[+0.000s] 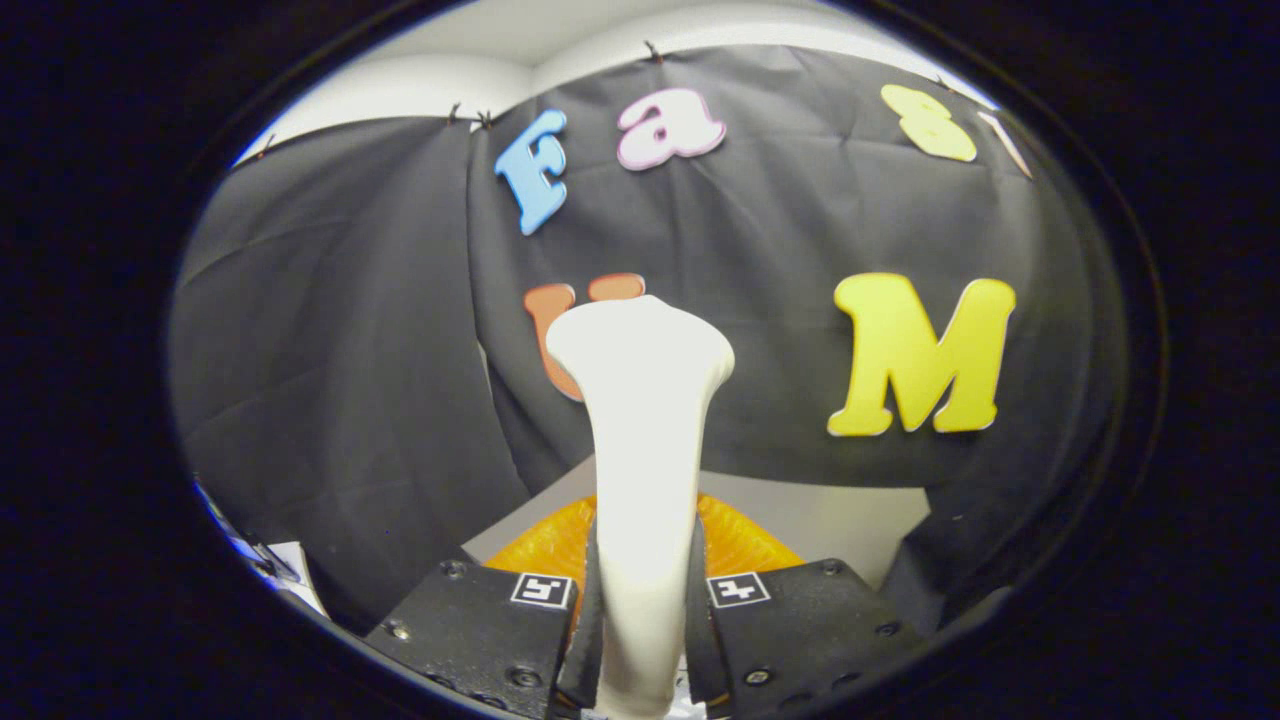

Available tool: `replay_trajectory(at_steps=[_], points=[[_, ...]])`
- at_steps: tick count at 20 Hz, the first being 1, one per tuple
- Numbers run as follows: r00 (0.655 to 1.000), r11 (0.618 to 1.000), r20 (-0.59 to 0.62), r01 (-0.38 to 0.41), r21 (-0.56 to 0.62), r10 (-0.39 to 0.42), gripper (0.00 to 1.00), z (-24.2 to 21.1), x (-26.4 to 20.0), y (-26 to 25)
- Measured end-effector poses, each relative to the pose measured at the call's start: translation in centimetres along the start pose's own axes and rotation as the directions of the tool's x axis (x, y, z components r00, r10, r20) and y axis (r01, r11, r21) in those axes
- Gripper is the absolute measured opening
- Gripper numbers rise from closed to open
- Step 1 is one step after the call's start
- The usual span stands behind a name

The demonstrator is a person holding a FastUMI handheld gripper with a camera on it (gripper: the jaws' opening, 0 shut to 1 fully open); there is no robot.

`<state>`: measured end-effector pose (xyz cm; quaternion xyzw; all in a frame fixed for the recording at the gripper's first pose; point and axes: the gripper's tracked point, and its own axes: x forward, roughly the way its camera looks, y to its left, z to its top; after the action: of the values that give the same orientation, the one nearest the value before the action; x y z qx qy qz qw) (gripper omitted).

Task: Iron the clothes twice with a garment steamer, once on the left side and once on the right side.

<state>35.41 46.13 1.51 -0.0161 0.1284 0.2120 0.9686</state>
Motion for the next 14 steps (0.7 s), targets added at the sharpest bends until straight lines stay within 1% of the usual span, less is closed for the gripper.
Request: replay_trajectory(at_steps=[2,4,7,8,10,12,14], points=[[0.997,0.999,0.063,0.037,-0.011,-0.036,0.36,1.9,-4.3,-2.0],[0.991,0.997,0.111,0.075,0.001,-0.075,0.36,2.9,-8.2,-4.6],[0.965,0.985,0.203,0.171,0.004,-0.169,0.36,5.2,-15.4,-9.2],[0.955,0.979,0.225,0.202,-0.005,-0.196,0.36,5.8,-17.0,-10.5],[0.929,0.964,0.272,0.267,-0.017,-0.252,0.36,7.0,-20.2,-12.9],[0.892,0.937,0.324,0.347,-0.04,-0.316,0.36,8.2,-23.0,-15.5],[0.835,0.893,0.385,0.447,-0.055,-0.394,0.36,9.8,-25.3,-18.4]])
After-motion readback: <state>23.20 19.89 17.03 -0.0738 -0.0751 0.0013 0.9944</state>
